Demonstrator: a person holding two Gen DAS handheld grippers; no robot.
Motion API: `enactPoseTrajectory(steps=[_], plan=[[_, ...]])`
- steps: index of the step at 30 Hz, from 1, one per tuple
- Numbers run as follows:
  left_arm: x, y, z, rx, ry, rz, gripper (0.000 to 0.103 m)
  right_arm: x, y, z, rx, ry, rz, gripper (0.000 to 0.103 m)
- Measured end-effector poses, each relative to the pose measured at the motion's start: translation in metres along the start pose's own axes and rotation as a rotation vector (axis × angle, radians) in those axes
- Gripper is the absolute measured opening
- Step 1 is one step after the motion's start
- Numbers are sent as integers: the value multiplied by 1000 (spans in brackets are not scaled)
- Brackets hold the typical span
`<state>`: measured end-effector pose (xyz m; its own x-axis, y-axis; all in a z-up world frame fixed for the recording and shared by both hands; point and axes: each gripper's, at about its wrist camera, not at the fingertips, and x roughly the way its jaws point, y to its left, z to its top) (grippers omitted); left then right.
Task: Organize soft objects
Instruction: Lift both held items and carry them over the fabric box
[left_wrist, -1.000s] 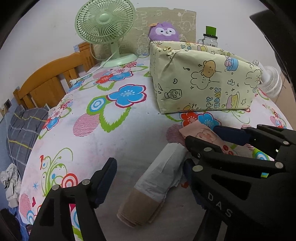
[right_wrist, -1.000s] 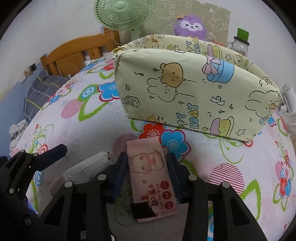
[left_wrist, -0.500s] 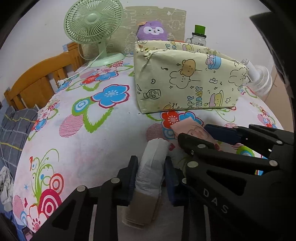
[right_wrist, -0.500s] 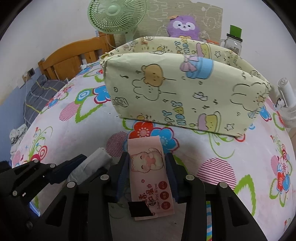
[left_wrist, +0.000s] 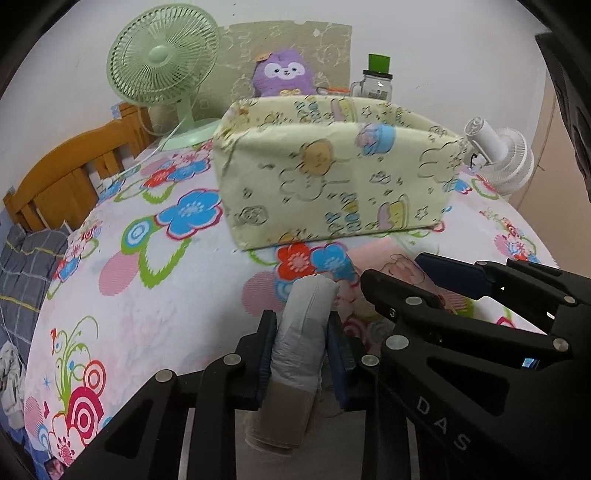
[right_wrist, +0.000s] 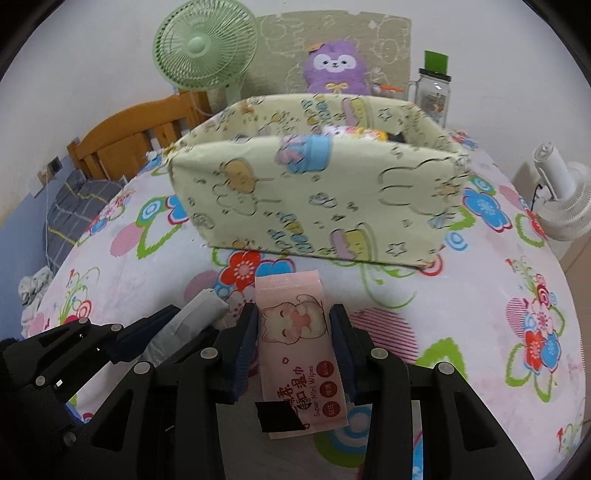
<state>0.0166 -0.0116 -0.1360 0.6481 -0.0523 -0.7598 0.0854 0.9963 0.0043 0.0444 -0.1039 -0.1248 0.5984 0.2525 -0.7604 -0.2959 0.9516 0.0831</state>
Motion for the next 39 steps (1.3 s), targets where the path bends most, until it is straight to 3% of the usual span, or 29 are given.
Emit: enactPoseTrajectory(steps=[14,39], plan=[[-23,-27,21,43,-51,-18,26,-37,-23,11,42,-65,-24,43],[-73,-41,51,80,-147,-7,26,-93,-26,38,47,-161,-39,43]])
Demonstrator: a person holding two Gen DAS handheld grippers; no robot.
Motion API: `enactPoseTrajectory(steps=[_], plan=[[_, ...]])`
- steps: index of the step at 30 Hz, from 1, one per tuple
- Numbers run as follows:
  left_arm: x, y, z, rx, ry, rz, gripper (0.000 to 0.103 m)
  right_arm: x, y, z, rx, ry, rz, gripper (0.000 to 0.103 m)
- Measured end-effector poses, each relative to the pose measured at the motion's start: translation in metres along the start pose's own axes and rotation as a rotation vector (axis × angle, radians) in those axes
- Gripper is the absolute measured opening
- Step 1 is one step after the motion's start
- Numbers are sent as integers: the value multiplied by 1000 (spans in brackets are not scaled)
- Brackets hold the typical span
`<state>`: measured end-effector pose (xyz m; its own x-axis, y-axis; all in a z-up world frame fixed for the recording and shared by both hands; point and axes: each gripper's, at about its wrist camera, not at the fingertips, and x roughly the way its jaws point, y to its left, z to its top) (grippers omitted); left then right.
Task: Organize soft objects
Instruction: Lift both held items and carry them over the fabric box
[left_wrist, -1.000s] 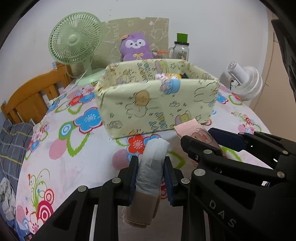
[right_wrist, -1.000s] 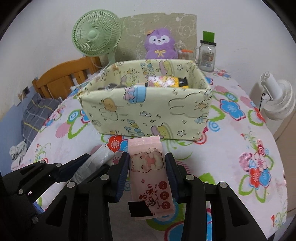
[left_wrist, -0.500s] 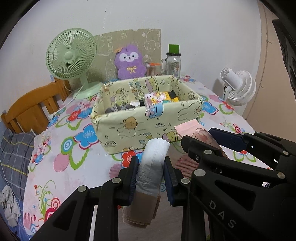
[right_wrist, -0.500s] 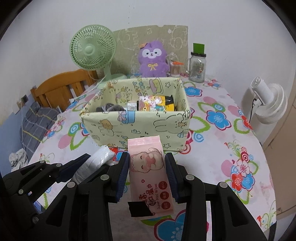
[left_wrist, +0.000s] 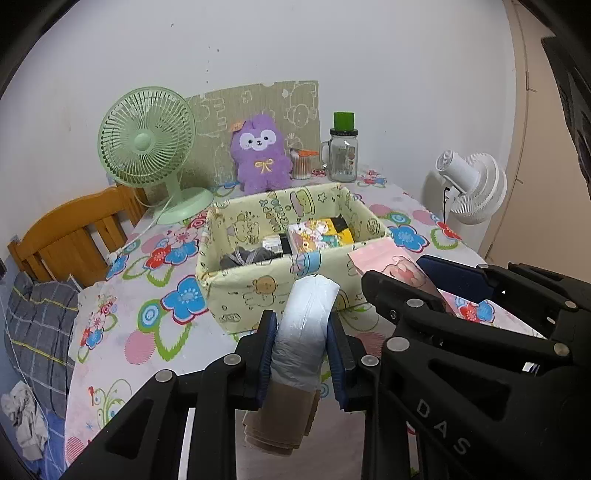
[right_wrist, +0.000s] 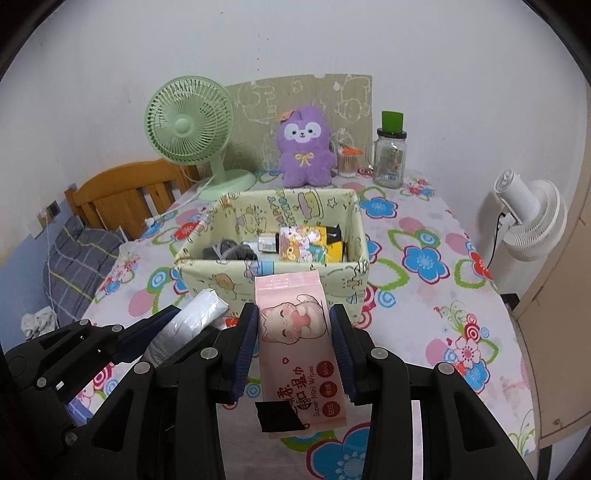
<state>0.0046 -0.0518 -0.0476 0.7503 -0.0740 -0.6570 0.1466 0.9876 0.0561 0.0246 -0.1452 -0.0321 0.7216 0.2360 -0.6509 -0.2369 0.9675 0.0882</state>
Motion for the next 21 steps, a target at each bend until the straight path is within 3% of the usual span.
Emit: enactPoseTrajectory(steps=[21], plan=[[-14,4,27,16,-49,-9,26,-12,7,30,-14,-49,-10,43]])
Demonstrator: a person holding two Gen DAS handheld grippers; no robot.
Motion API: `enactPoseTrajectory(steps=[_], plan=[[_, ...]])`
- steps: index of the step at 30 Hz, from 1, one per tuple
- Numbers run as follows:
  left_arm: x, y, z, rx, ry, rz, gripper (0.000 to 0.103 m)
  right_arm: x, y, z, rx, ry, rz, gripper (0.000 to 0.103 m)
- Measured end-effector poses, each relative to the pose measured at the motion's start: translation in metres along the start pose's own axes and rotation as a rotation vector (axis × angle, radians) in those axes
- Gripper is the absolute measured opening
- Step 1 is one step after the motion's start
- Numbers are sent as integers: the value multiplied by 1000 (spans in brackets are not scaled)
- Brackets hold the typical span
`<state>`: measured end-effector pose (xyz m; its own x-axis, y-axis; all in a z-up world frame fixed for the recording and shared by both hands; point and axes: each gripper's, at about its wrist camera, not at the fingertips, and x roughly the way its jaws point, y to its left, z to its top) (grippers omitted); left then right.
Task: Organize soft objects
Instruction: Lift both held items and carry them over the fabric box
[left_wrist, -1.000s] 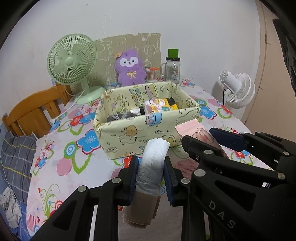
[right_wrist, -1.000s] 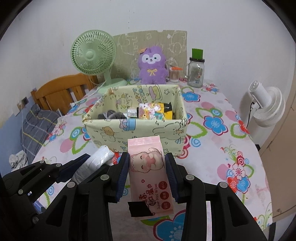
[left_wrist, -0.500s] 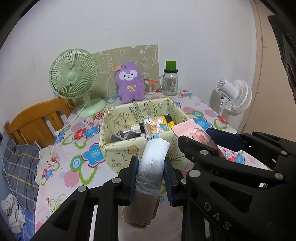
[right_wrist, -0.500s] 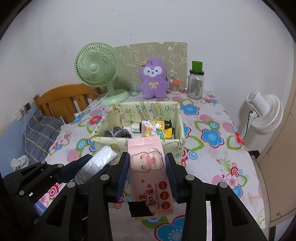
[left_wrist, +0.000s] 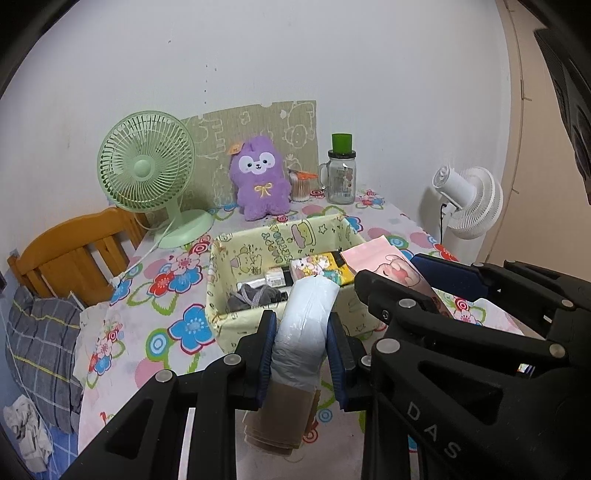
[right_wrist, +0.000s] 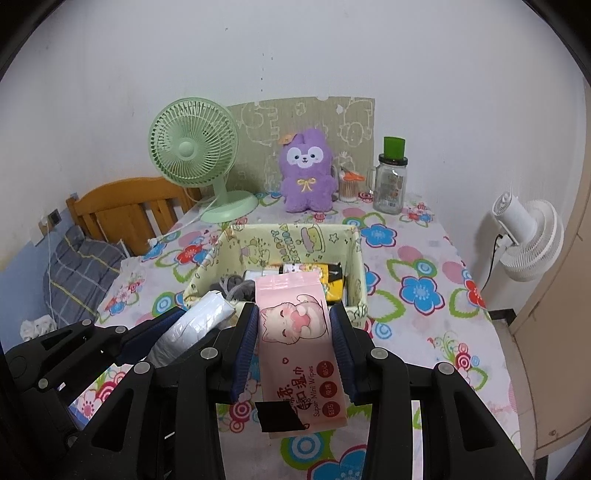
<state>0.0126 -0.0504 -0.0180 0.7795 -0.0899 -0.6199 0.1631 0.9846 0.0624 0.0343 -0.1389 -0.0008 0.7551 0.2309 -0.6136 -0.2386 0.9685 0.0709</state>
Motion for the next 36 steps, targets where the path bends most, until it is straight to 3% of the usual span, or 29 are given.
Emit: enactPoseTrajectory(steps=[36], plan=[[52,30,50,-17,-20,12,27,63,-1,58,-27,-11,2,43]])
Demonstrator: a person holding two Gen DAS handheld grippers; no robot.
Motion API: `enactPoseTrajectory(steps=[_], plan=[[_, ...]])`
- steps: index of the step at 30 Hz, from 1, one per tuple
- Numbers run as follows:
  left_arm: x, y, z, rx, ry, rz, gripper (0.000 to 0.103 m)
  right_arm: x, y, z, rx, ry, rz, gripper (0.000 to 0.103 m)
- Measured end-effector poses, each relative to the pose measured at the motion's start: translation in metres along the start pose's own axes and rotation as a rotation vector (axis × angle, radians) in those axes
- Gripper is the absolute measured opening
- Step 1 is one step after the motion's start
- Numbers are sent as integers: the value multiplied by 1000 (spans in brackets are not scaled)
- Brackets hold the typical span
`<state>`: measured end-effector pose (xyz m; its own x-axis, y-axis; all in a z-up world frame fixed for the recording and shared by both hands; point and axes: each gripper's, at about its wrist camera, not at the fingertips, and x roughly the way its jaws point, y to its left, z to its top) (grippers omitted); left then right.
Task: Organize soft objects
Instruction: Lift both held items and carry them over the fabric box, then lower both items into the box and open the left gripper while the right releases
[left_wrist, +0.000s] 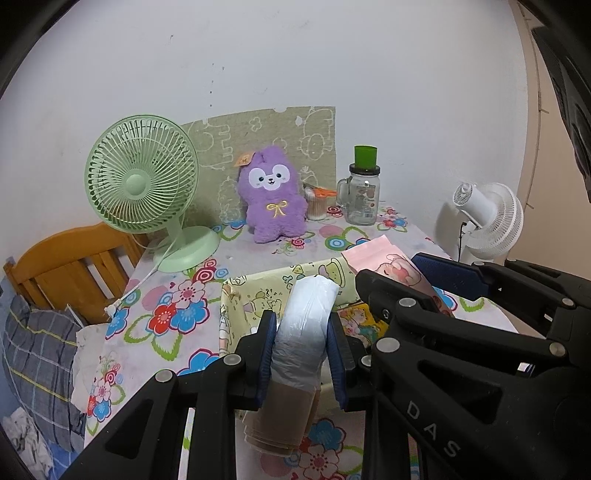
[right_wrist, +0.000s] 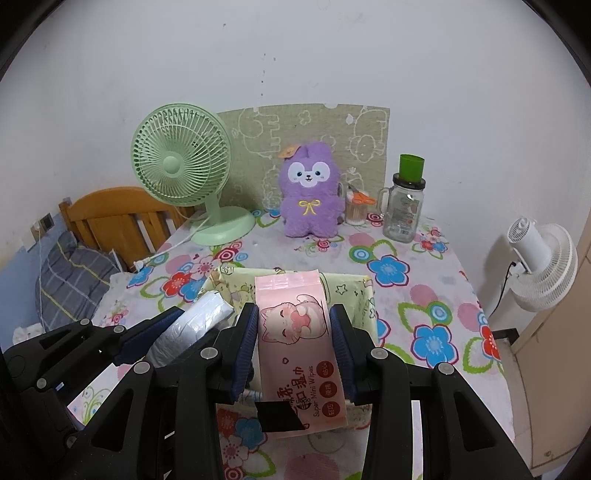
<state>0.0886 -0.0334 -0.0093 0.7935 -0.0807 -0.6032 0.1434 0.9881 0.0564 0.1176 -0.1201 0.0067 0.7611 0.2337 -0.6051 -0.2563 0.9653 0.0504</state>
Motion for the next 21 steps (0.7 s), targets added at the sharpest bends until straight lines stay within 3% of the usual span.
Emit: enactPoseTrajectory(steps=[21], plan=[[66,28,10,-42,71,-22,29,64,3,14,-32,62,15,43]])
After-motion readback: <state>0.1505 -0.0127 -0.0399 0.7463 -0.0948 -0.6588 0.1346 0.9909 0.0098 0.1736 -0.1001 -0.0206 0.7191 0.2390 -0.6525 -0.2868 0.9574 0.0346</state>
